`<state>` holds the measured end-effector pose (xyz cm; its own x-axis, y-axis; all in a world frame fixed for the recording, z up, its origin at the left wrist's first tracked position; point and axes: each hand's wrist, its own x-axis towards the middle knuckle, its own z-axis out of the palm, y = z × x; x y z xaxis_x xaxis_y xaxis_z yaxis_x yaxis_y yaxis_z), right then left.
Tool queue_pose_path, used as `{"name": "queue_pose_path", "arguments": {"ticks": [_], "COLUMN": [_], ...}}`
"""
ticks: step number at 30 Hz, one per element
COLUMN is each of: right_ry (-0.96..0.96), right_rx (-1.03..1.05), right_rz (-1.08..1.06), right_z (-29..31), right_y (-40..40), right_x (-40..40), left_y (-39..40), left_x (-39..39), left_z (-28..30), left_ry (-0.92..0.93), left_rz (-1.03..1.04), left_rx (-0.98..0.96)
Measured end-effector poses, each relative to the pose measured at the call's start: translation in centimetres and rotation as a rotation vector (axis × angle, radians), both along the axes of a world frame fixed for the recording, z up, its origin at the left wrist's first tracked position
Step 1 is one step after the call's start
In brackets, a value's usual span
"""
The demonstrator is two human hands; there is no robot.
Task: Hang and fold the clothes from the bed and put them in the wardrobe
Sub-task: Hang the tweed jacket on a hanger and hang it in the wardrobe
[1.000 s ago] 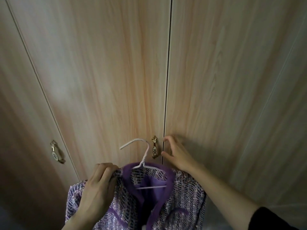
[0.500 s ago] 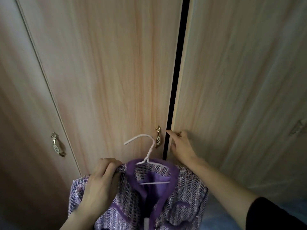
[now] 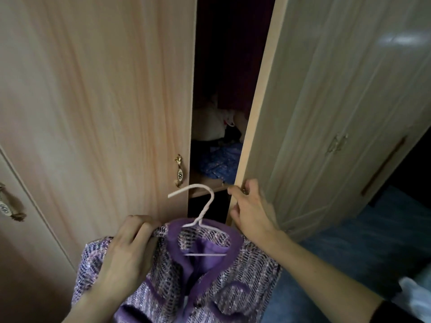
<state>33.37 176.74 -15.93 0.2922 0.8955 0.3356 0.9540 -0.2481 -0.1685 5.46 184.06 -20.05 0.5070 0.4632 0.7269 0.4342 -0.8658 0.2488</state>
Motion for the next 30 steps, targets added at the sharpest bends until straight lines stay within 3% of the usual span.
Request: {"name": "queue_pose_path", "arguments": {"ticks": [12, 20, 30], "right_ry": [-0.034, 0.094, 0.105], "right_rx": [0.042, 0.136, 0.018], "right_rz": [-0.094, -0.19, -0.32], "right_z": [-0.5, -1.6, -0.4], "right_y": [-11.3, -17.5, -22.5], "right_x": [6.2, 12.8, 18.0], "left_y": [-7.3, -12.2, -16.1], "left_x": [7.5, 14.1, 18.2], "left_z": [1.4, 1.9, 3.6], "left_ry": [0.069, 0.078, 0.033], "left_rz": [-0.119, -0.168, -0.24], "left_rx": [0.012, 0.041, 0.063]}}
